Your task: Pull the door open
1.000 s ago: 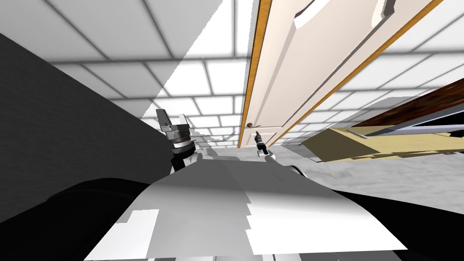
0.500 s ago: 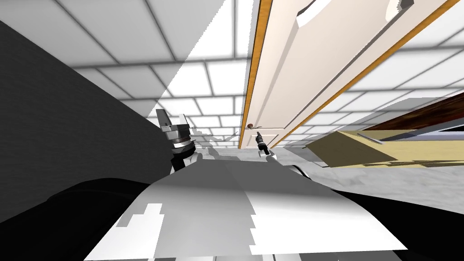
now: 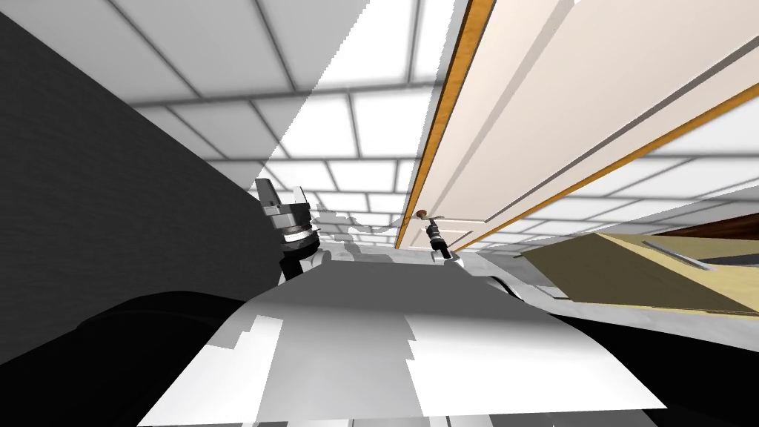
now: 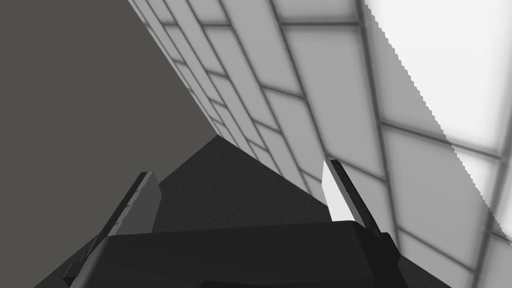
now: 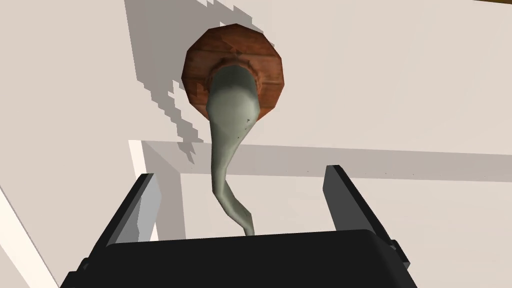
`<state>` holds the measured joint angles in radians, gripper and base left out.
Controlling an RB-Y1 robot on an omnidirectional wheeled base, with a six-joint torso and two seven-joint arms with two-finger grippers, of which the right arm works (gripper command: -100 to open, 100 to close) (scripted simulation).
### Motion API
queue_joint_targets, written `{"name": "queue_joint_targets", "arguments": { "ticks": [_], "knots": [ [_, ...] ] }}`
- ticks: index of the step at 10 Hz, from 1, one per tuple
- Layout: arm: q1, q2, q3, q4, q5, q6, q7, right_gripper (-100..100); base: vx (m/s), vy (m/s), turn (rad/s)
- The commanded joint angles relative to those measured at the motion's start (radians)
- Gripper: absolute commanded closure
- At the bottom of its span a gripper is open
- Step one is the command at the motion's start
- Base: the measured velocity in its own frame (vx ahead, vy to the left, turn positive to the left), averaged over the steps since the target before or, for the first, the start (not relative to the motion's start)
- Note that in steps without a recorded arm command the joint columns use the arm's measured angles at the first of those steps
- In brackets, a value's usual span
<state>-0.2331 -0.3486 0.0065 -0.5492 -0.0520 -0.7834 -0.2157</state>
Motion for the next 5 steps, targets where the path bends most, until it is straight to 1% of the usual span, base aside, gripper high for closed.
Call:
{"name": "queue_joint_targets", "arguments": {
  "ticks": [1,2,3,4,5],
  "knots": [
    [-0.013,-0.015,-0.005,0.046,-0.004,-0.026,-0.012,-100,0.156,0.037,0.071],
    [-0.013,-0.015,-0.005,0.029,-0.004,-0.026,-0.012,-100,0.054,0.018,-0.008],
    [-0.013,-0.015,-0.005,0.046,-0.004,-0.026,-0.012,-100,-0.005,-0.001,-0.007],
    [0.005,-0.044,-0.015,0.057,-0.013,-0.045,-0.033,-100,0.093,0.022,0.197],
    [0.005,-0.044,-0.015,0.075,-0.013,-0.045,-0.033,-100,0.116,0.021,0.103]
  ]
}}
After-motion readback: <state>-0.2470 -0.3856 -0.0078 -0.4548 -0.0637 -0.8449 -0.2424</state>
